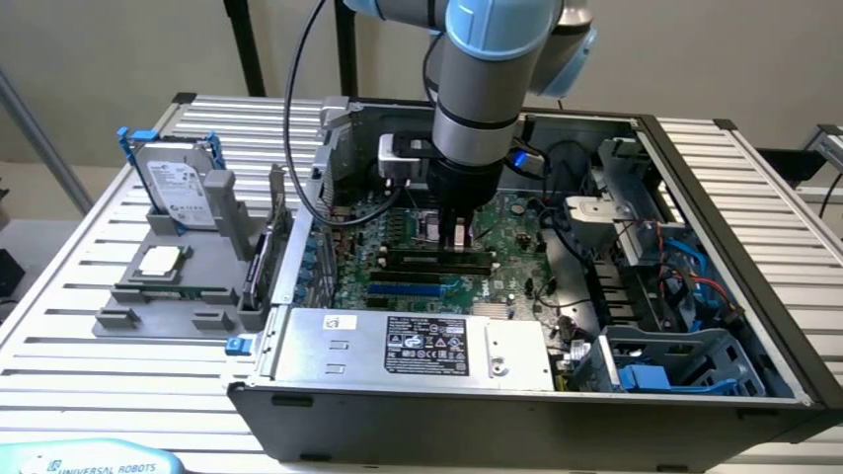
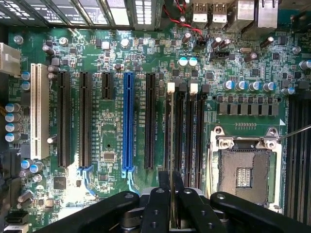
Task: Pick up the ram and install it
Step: 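Insert the ram into the slot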
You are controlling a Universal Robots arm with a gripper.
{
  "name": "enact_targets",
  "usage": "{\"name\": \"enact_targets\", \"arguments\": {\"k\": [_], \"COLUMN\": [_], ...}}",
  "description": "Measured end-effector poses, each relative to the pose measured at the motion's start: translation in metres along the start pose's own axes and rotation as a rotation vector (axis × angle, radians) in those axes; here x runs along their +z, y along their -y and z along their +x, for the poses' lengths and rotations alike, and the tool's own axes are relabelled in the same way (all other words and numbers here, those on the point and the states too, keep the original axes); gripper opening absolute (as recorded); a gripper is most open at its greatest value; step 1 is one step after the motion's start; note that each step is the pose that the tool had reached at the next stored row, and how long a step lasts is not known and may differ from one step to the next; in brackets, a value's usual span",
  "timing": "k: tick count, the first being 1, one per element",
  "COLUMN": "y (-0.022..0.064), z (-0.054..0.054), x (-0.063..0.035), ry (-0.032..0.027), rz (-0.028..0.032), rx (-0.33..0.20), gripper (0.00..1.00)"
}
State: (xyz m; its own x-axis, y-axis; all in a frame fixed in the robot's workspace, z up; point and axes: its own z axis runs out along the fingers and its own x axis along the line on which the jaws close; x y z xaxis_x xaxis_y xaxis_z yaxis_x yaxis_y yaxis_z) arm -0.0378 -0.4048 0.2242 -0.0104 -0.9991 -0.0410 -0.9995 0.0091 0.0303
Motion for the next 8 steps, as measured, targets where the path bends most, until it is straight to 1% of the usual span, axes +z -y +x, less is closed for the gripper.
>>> {"name": "enact_targets", "arguments": {"k": [8], "y": [0.0], "z": [-0.0005], "x": [0.0023], "ry": [0.0001], "rz": [0.0], "rx": [0.0], "gripper": [0.13]}}
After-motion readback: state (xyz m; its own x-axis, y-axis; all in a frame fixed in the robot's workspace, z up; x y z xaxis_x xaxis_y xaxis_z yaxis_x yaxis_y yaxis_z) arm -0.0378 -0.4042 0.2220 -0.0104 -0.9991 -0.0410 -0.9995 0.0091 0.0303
